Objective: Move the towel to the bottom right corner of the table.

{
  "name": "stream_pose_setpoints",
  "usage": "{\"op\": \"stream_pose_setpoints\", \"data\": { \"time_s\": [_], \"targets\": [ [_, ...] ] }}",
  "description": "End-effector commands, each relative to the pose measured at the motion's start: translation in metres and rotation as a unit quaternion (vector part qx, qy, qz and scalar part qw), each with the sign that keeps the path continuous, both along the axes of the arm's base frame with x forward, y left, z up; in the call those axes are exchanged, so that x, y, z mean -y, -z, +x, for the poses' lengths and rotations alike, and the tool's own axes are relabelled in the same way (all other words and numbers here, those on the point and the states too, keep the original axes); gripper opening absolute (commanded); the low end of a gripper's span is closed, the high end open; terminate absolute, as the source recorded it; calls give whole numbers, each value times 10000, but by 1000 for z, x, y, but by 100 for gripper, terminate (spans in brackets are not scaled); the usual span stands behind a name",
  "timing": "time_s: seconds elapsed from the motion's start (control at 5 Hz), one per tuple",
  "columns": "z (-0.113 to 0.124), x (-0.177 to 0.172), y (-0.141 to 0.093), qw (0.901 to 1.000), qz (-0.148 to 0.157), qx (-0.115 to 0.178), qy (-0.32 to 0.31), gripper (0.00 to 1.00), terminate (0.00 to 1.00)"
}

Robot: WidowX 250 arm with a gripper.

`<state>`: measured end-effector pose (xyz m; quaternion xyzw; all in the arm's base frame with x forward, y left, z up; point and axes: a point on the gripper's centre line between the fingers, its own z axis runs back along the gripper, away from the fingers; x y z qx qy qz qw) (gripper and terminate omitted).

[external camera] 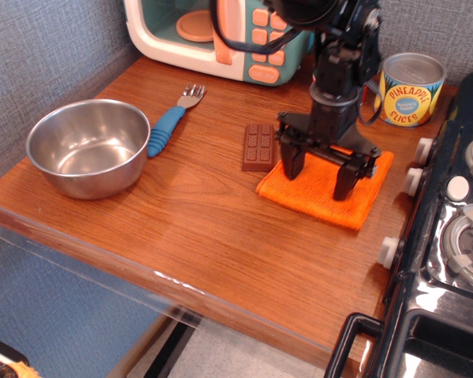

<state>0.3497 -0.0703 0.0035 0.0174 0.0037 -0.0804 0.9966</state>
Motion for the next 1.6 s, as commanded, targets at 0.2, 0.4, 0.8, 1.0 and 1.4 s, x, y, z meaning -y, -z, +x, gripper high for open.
{"op": "stream_pose_setpoints", "data": {
  "time_s": [0.2, 0.4, 0.8, 1.0, 1.4],
  "targets": [
    [-83, -16, 14, 9957, 248, -561, 695, 100, 0],
    [-92, -17, 11, 9957, 200, -565, 704, 100, 0],
    [-103, -20, 4, 9960, 243, -621, 588, 100, 0],
    [-102, -21, 0, 9966, 212, -610, 504, 100, 0],
    [-88, -11, -44, 9970, -164, -290, 701, 100, 0]
  ]
}}
